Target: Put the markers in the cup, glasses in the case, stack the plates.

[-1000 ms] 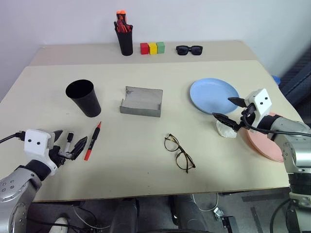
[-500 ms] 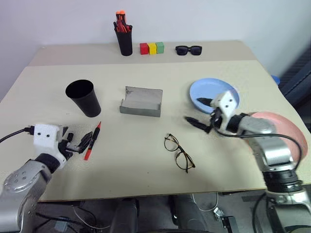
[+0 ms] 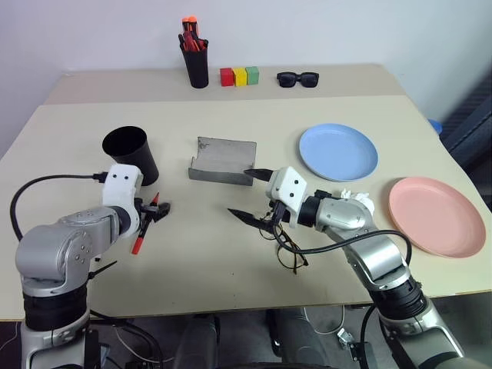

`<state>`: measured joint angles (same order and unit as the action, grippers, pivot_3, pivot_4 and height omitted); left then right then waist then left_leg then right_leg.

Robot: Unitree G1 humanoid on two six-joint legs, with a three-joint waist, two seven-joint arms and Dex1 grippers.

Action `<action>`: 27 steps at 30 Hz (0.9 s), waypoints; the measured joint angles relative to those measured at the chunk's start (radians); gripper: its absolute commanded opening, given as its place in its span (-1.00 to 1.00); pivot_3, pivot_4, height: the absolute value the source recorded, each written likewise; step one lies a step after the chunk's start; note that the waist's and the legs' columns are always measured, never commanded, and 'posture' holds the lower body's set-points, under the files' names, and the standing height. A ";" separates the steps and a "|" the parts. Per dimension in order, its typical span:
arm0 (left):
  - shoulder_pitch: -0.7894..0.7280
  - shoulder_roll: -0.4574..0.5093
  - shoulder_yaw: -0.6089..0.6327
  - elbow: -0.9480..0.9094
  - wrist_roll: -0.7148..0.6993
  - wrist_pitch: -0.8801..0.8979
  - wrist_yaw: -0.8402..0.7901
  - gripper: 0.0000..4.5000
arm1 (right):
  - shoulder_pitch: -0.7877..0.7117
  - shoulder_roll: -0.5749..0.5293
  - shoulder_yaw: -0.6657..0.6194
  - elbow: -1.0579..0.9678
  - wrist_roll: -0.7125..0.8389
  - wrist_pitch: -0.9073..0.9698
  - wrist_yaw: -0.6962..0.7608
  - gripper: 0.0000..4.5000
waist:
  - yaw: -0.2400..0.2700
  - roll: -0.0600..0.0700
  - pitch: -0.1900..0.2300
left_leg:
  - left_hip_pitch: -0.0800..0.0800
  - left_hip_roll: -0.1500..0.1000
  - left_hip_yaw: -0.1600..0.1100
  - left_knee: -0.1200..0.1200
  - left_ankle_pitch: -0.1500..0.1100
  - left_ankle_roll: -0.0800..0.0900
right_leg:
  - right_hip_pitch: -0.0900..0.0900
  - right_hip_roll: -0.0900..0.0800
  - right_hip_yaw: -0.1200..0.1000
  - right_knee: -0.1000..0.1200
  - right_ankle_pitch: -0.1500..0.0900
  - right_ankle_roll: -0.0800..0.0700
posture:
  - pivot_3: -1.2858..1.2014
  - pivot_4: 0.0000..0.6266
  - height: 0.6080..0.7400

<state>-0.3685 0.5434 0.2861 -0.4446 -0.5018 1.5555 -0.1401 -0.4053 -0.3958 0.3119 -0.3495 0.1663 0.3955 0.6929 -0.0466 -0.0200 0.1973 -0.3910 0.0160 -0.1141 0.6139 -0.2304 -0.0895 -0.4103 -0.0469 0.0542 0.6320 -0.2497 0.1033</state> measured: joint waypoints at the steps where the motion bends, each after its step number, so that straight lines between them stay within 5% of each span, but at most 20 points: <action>1: -0.012 -0.003 -0.001 0.017 -0.003 0.024 0.001 1.00 | 0.001 0.008 0.004 0.000 -0.002 0.001 -0.002 0.98 | 0.000 0.000 0.000 | 0.000 0.000 0.000 0.000 0.000 0.000 | 0.000 0.000 0.000 0.000 0.000 0.000 | 0.03 -0.52 1.00; 4: -0.038 0.016 -0.010 0.050 -0.016 0.047 0.005 0.66 | 0.000 0.012 0.004 0.000 -0.006 0.001 -0.008 1.00 | 0.002 0.000 0.000 | 0.000 0.000 0.000 0.000 0.000 0.000 | 0.001 0.000 0.000 0.000 0.000 0.000 | 0.03 -0.52 1.00; 11: -0.041 0.049 -0.017 0.073 -0.026 0.047 0.021 -0.92 | 0.001 0.026 0.003 0.001 -0.007 0.001 -0.019 1.00 | 0.003 0.000 0.000 | 0.001 0.000 0.000 0.000 0.000 0.000 | 0.001 -0.001 0.000 0.000 0.000 0.000 | 0.03 -0.52 1.00; 18: -0.033 0.053 -0.034 -0.003 -0.050 0.012 -0.016 -0.98 | -0.020 0.039 0.003 0.041 -0.007 -0.013 -0.014 1.00 | 0.003 0.000 0.000 | 0.000 0.000 0.000 0.000 0.000 0.000 | 0.001 -0.001 0.000 0.000 0.000 0.000 | 0.03 -0.52 1.00; 24: 0.033 0.077 -0.087 -0.187 0.002 -0.432 -0.142 -0.98 | -0.047 0.063 -0.005 0.078 0.005 -0.037 0.002 1.00 | 0.003 0.000 0.000 | 0.000 0.000 0.000 -0.001 0.000 -0.001 | 0.000 -0.001 0.000 -0.001 -0.002 -0.003 | 0.03 -0.52 1.00; 27: 0.010 0.011 -0.059 -0.177 -0.015 -0.559 -0.175 -0.98 | -0.047 0.065 -0.009 0.102 0.005 -0.040 0.002 1.00 | 0.006 0.000 0.000 | 0.000 0.000 0.000 0.000 0.001 -0.001 | 0.001 -0.001 0.000 -0.001 -0.002 -0.004 | 0.03 -0.52 1.00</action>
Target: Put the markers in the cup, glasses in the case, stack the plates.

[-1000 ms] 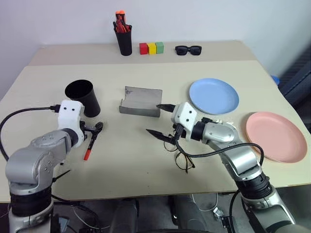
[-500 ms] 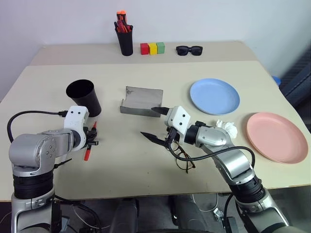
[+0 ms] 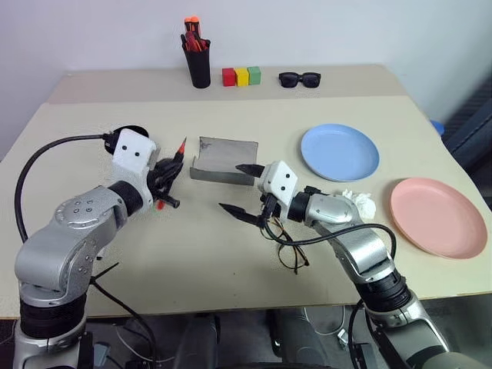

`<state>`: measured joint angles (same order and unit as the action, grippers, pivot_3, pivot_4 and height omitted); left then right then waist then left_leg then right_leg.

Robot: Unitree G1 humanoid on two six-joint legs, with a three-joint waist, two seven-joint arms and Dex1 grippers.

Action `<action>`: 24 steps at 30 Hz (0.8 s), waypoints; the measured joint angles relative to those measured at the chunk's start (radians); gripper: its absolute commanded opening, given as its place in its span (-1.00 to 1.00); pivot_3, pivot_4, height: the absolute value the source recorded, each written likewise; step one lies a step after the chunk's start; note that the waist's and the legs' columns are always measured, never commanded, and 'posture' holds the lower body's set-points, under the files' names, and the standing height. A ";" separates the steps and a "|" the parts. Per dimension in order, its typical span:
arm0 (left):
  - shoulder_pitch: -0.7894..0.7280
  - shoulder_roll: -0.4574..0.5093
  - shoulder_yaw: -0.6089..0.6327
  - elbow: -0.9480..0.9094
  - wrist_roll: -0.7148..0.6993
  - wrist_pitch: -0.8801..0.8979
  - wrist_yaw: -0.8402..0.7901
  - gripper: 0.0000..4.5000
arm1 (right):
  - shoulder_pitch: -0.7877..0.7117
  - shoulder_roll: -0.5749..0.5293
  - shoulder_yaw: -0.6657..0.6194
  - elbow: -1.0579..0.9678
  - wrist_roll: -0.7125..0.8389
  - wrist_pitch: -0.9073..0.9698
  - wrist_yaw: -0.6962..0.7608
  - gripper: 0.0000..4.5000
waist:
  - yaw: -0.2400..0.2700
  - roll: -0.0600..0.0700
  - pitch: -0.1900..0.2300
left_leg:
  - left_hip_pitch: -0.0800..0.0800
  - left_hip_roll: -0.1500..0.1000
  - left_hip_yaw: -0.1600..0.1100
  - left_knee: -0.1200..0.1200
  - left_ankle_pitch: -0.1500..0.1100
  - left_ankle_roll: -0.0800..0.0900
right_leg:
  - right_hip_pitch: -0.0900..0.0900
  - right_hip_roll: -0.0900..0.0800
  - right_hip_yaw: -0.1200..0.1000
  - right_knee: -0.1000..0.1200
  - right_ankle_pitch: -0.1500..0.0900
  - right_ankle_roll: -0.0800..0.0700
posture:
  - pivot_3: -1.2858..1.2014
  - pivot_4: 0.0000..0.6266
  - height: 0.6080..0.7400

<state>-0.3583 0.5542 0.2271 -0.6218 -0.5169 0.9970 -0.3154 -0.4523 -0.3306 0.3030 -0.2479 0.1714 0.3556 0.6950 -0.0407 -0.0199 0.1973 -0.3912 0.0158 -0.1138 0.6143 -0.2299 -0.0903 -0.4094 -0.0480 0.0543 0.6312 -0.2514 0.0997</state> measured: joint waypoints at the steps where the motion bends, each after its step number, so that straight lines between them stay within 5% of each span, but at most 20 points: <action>1: -0.041 -0.042 0.022 0.031 -0.004 -0.034 0.016 -0.98 | -0.001 0.003 -0.002 0.008 0.000 0.000 -0.001 1.00 | 0.004 0.000 0.000 | 0.000 0.000 0.000 0.001 0.000 0.000 | 0.000 0.000 0.000 0.000 0.000 0.000 | 0.03 -0.52 1.00; 8: -0.248 -0.073 0.088 0.312 0.239 -0.399 0.229 -0.98 | -0.004 0.037 -0.014 0.021 0.000 -0.001 -0.010 1.00 | -0.003 -0.001 0.000 | 0.000 0.000 0.000 -0.001 0.000 0.000 | 0.000 0.001 0.000 0.000 0.002 0.005 | 0.03 -0.52 1.00; 24: -0.113 -0.121 -0.002 0.485 0.403 -0.665 0.233 -0.98 | 0.013 0.057 -0.013 0.019 -0.002 -0.001 -0.027 1.00 | -0.002 -0.001 0.000 | 0.000 0.000 0.000 0.000 0.000 0.000 | 0.000 0.001 0.000 0.001 0.002 0.005 | 0.03 -0.52 1.00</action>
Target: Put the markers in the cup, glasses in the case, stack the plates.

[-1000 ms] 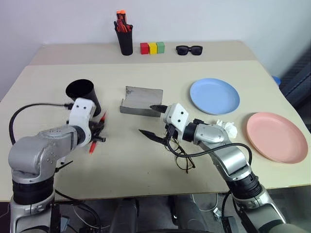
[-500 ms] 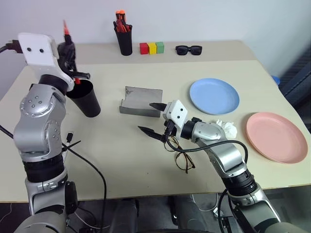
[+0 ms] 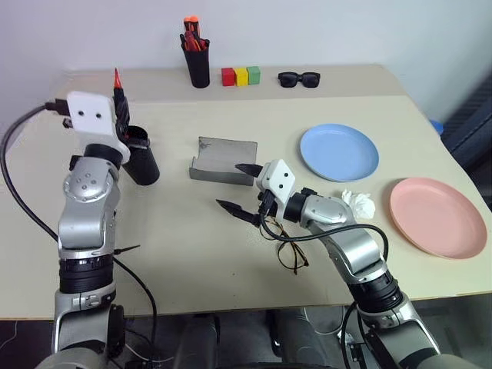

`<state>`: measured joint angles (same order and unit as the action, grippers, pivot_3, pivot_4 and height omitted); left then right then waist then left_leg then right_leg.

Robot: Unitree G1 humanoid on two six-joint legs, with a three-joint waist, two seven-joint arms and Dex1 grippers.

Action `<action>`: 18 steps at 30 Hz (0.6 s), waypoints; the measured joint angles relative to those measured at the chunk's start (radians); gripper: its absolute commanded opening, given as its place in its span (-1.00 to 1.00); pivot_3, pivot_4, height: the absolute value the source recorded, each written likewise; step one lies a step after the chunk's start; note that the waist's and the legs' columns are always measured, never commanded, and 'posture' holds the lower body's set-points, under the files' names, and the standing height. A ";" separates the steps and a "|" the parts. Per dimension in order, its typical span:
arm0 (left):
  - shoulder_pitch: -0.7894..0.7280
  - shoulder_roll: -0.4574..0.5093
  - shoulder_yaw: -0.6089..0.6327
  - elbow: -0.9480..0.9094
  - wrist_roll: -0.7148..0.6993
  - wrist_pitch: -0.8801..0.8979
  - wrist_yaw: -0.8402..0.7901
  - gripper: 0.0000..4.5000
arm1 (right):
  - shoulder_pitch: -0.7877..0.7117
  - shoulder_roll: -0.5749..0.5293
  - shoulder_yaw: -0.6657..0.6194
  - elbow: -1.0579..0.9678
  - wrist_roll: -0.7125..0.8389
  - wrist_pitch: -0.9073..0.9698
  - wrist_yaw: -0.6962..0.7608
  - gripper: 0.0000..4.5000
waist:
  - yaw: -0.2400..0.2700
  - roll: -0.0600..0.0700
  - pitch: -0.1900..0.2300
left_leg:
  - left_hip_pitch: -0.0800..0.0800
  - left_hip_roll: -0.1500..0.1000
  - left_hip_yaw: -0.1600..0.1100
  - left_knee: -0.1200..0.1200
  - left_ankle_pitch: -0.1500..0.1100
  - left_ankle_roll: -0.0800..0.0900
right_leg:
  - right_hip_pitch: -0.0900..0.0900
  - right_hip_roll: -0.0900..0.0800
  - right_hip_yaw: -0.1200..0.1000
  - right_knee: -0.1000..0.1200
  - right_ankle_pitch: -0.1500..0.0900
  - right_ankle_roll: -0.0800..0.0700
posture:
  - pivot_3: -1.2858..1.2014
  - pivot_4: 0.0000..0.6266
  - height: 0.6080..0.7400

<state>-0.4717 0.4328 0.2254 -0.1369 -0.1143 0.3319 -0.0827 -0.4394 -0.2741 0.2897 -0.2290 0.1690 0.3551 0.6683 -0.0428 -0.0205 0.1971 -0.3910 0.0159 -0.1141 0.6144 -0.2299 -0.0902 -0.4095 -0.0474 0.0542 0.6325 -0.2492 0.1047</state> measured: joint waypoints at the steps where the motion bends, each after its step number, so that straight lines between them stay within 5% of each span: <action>1: 0.012 -0.004 -0.003 0.000 0.005 -0.008 0.000 -0.98 | 0.000 0.001 0.000 -0.002 0.000 0.000 -0.002 1.00 | 0.001 0.000 0.000 | 0.000 0.000 0.000 0.000 0.000 0.000 | 0.000 0.000 0.000 0.000 0.000 0.000 | 0.03 -0.52 1.00; 4: 0.026 -0.009 -0.003 0.000 0.012 -0.018 0.001 -0.98 | 0.001 0.001 0.000 -0.004 0.000 0.001 -0.003 1.00 | 0.002 0.000 0.000 | 0.000 0.000 0.000 0.000 0.000 0.000 | 0.000 0.000 0.000 0.000 0.000 0.000 | 0.03 -0.52 1.00; 5: 0.026 -0.011 -0.003 0.000 0.014 -0.022 0.002 -0.56 | 0.001 0.001 0.000 -0.004 0.000 0.001 -0.003 1.00 | 0.001 0.000 0.000 | 0.000 0.000 0.000 0.000 0.000 0.000 | 0.000 0.000 0.000 0.000 0.000 0.000 | 0.03 -0.52 1.00; 8: 0.023 -0.013 -0.003 0.012 0.020 -0.042 0.009 0.07 | 0.002 0.001 0.000 -0.004 0.001 0.001 -0.003 1.00 | 0.001 0.000 0.000 | 0.000 0.000 0.000 0.000 0.000 0.000 | 0.000 0.000 0.000 0.000 0.000 0.000 | 0.03 -0.52 1.00; 18: -0.003 -0.062 0.096 0.004 -0.064 -0.049 0.047 0.07 | 0.001 0.002 0.000 -0.004 0.001 0.001 -0.003 1.00 | -0.002 0.000 0.000 | 0.000 0.000 0.000 0.000 0.000 0.000 | 0.000 0.000 0.000 0.000 0.000 0.000 | 0.03 -0.52 1.00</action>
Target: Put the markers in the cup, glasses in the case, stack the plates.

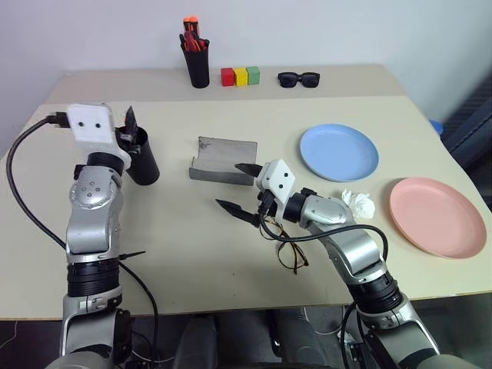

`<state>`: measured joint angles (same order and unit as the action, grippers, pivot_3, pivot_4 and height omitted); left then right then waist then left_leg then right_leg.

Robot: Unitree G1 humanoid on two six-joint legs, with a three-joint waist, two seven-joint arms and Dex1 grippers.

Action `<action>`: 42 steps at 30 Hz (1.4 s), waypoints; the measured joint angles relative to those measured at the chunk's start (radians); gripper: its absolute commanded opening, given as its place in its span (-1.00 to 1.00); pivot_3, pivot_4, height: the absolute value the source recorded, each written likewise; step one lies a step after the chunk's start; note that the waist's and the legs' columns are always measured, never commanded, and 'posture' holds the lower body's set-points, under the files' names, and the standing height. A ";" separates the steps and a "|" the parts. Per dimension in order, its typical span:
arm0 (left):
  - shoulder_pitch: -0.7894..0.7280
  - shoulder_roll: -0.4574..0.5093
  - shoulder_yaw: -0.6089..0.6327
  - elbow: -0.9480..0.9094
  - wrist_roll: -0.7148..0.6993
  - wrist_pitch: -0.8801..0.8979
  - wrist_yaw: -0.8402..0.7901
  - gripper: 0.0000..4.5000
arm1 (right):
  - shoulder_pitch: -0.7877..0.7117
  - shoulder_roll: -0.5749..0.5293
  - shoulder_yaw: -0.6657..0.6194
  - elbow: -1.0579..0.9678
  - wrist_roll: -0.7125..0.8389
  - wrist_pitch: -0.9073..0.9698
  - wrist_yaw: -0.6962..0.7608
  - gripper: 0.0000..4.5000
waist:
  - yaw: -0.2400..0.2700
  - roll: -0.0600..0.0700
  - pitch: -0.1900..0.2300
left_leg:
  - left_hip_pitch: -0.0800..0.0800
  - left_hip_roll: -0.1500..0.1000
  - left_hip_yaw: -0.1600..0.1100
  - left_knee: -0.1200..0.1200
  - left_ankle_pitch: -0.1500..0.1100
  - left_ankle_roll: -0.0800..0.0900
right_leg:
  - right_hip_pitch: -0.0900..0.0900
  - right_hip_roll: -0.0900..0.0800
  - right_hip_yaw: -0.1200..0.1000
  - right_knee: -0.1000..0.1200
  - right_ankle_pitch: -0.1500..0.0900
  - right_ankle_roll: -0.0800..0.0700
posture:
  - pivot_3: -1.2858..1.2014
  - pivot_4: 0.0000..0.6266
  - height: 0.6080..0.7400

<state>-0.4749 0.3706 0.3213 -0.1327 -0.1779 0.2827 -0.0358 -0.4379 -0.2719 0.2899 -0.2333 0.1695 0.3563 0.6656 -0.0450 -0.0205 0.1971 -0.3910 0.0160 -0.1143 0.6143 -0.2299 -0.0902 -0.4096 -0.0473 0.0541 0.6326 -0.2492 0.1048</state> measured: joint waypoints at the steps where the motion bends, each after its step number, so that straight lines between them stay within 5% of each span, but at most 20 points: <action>1: 0.000 -0.001 0.034 -0.023 -0.024 0.007 0.007 0.07 | 0.000 0.000 0.000 0.000 0.000 0.000 0.000 1.00 | 0.000 0.000 0.000 | 0.000 0.000 0.000 0.000 0.000 0.000 | 0.000 0.000 0.000 0.000 0.000 0.000 | 0.03 -0.52 1.00; 3: 0.017 0.012 0.110 -0.079 -0.073 0.028 0.017 0.07 | 0.004 0.000 0.000 -0.002 0.000 0.001 -0.001 1.00 | -0.002 0.000 0.000 | 0.000 0.000 0.000 -0.001 0.000 0.000 | 0.000 0.000 0.000 0.000 0.000 0.000 | 0.03 -0.52 1.00; 9: 0.188 0.141 0.373 -0.150 -0.197 0.132 -0.014 0.99 | 0.025 -0.016 -0.001 -0.005 0.000 0.004 0.002 1.00 | 0.000 0.000 0.000 | 0.001 0.000 0.000 0.000 0.000 0.000 | 0.000 0.000 0.000 0.000 0.000 0.000 | 0.03 -0.52 1.00; 12: 0.306 0.177 0.401 -0.177 -0.246 0.228 -0.072 0.99 | 0.027 -0.020 -0.001 -0.004 0.000 0.004 0.011 1.00 | 0.008 0.000 0.000 | 0.001 0.000 0.000 0.001 0.000 0.000 | 0.002 -0.001 0.000 -0.001 -0.002 -0.004 | 0.03 -0.52 1.00; 16: 0.473 0.236 0.258 -0.239 -0.262 0.435 -0.145 0.99 | 0.025 -0.018 0.003 0.000 0.000 0.002 0.027 1.00 | 0.004 -0.001 -0.001 | 0.001 0.000 0.000 0.001 0.000 0.000 | 0.002 -0.001 0.000 -0.001 -0.002 -0.004 | 0.03 -0.52 1.00; 24: 0.410 0.247 0.133 -0.252 -0.280 0.814 -0.087 0.99 | 0.024 -0.010 0.008 0.005 -0.007 -0.001 0.028 1.00 | -0.001 -0.001 -0.001 | 0.001 0.000 0.000 -0.001 0.000 0.000 | 0.000 0.000 0.000 0.000 -0.002 -0.004 | 0.03 -0.52 1.00; 27: 0.373 0.245 0.132 -0.246 -0.280 0.859 -0.081 0.59 | 0.025 -0.009 0.009 0.004 -0.009 -0.001 0.025 1.00 | 0.000 -0.001 -0.001 | 0.001 0.000 0.000 -0.001 0.000 0.000 | 0.000 0.000 0.000 0.000 -0.002 -0.004 | 0.03 -0.52 1.00; 34: 0.334 0.245 0.121 -0.222 -0.266 0.918 -0.081 -0.97 | 0.031 -0.009 0.009 0.004 -0.012 -0.001 0.008 1.00 | 0.000 -0.001 -0.001 | 0.001 0.000 0.000 -0.001 0.000 0.000 | 0.000 0.000 0.000 0.000 -0.002 -0.004 | 0.03 -0.52 1.00; 42: 0.284 0.236 0.119 -0.164 -0.197 0.813 -0.060 -0.99 | 0.032 -0.009 0.009 0.004 -0.012 -0.001 0.003 1.00 | 0.001 -0.001 -0.001 | 0.001 0.000 0.000 -0.001 0.000 0.000 | 0.000 0.000 0.000 0.000 -0.002 -0.004 | 0.03 -0.52 1.00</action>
<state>-0.1908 0.6064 0.4402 -0.2963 -0.3753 1.0959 -0.0962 -0.4055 -0.2813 0.2984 -0.2293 0.1575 0.3555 0.6691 -0.0435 -0.0219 0.1963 -0.3902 0.0163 -0.1146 0.6136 -0.2299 -0.0903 -0.4098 -0.0470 0.0538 0.6327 -0.2514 0.1005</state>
